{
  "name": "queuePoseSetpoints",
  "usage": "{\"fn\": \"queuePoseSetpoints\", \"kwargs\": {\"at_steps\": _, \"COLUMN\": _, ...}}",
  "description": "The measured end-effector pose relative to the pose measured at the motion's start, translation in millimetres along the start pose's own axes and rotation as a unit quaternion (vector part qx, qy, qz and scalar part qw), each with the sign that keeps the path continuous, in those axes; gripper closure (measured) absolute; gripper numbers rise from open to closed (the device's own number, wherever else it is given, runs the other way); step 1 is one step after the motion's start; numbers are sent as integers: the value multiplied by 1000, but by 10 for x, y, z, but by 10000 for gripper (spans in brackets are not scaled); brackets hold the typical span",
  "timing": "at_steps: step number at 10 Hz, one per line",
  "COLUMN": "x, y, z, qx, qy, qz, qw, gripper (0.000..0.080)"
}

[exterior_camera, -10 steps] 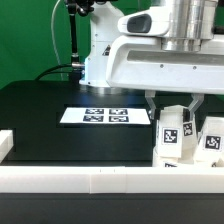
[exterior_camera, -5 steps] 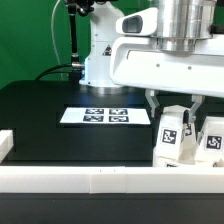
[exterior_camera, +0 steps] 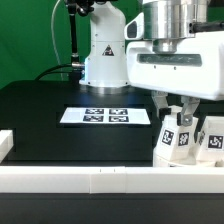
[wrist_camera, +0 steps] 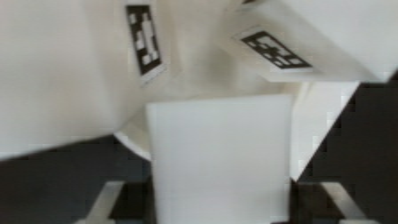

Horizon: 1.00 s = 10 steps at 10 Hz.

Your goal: Assemble stool

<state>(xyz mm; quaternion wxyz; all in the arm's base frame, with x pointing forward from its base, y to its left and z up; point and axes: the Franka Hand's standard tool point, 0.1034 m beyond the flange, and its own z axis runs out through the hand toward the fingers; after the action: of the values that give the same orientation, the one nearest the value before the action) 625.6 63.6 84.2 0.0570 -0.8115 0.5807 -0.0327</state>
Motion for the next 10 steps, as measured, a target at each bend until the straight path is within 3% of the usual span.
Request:
{"fn": "queuePoseSetpoints", "kwargs": {"at_steps": 5, "x": -10, "y": -12, "z": -8, "qx": -13, "qy": -12, "qz": 174, "qw": 985, "gripper": 463}}
{"fn": "queuePoseSetpoints", "kwargs": {"at_steps": 6, "x": -28, "y": -12, "z": -2, "qx": -13, "qy": -13, "qz": 181, "qw": 983, "gripper": 383}}
{"fn": "queuePoseSetpoints", "kwargs": {"at_steps": 7, "x": -33, "y": -13, "z": -2, "qx": -13, "qy": -13, "qz": 175, "qw": 984, "gripper": 383}}
{"fn": "queuePoseSetpoints", "kwargs": {"at_steps": 8, "x": -27, "y": -21, "z": -26, "qx": -13, "qy": -14, "qz": 164, "qw": 986, "gripper": 243}}
{"fn": "queuePoseSetpoints", "kwargs": {"at_steps": 9, "x": -7, "y": -56, "z": -124, "qx": -6, "qy": -16, "qz": 144, "qw": 989, "gripper": 179}}
{"fn": "queuePoseSetpoints", "kwargs": {"at_steps": 10, "x": -4, "y": -81, "z": -172, "qx": -1, "qy": -16, "qz": 132, "qw": 991, "gripper": 179}}
